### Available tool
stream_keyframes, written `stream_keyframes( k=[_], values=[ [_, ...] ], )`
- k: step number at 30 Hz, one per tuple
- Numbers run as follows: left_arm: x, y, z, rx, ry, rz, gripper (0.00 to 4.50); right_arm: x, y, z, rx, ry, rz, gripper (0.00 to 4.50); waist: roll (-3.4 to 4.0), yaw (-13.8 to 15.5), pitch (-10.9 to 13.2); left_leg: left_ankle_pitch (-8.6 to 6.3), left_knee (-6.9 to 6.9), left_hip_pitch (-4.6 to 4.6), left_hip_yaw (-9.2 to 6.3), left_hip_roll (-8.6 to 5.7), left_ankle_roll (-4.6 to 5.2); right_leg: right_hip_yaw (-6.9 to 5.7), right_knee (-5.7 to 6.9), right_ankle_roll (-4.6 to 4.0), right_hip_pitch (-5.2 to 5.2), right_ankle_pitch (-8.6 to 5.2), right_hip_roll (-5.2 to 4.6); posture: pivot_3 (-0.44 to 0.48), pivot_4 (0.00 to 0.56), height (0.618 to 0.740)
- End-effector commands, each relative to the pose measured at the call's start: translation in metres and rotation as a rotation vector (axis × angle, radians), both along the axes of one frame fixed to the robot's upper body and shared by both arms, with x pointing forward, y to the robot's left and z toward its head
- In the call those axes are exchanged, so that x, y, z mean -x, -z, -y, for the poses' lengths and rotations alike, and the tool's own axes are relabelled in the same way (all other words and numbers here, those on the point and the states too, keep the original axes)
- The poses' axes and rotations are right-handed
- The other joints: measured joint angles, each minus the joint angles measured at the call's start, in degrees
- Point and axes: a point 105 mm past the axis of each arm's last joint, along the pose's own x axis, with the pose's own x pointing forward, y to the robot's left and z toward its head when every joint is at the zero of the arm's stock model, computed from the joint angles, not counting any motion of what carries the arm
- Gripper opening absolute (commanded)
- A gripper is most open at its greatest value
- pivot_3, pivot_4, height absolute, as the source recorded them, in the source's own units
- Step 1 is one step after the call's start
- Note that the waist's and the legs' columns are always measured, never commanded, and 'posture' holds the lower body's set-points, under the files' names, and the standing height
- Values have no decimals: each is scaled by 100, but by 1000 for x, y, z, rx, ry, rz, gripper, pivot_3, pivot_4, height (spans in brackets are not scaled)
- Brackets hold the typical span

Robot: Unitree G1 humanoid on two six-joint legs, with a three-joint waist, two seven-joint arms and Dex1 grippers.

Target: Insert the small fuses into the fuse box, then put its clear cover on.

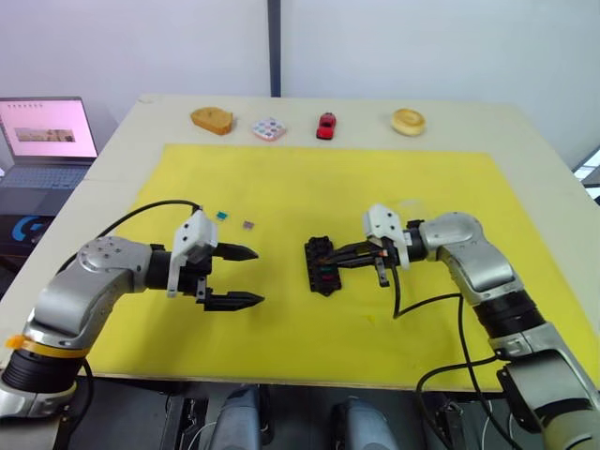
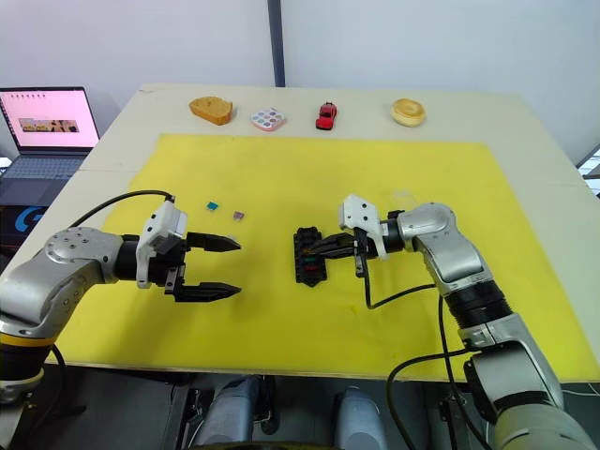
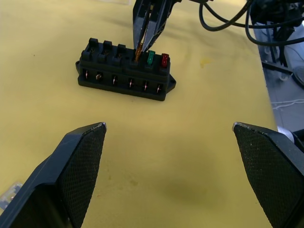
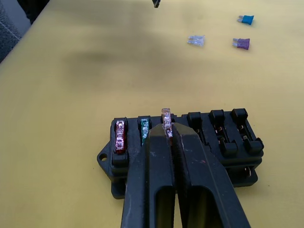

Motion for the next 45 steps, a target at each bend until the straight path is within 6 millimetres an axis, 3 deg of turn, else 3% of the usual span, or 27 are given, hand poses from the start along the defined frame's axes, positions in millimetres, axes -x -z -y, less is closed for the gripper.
stream_keyframes(
  k=[1, 10, 15, 26, 45],
  values=[
    [2, -5, 3, 6, 11, 26, 4480, -1, 0, 0, 36, -17, 10, 0, 0, -2, 0, 0, 0, 1, 0, 0, 0, 0, 0, 0, 0, 0, 0, 0, 150, 740],
    [1, -6, 5, 19, 2, 27, 4480, -6, 6, 5, 88, -17, 25, 0, 1, 0, 0, 0, 0, 15, -1, 0, 0, 0, 0, 0, 0, 0, 0, 0, 150, 740],
    [0, -5, 5, 24, -3, 26, 4480, -1, -12, -6, 51, -54, 40, 0, 1, -4, 0, 0, 0, 14, -1, 0, 0, 0, 0, 0, 1, 0, 0, 0, 150, 740],
    [1, -2, 9, 34, -1, 19, 4480, 5, -27, -10, 120, -52, 62, 0, 1, 0, 0, 0, -2, 13, 0, 0, 0, 0, 1, 0, -1, 0, 0, 0, 150, 740],
    [1, 2, 13, 55, -7, 9, 4480, 4, -28, -9, 256, -9, 111, 0, 1, 3, 0, 0, -1, 12, 0, 0, -1, 0, 0, 0, 0, 0, 0, 0, 150, 740]
  ],
)
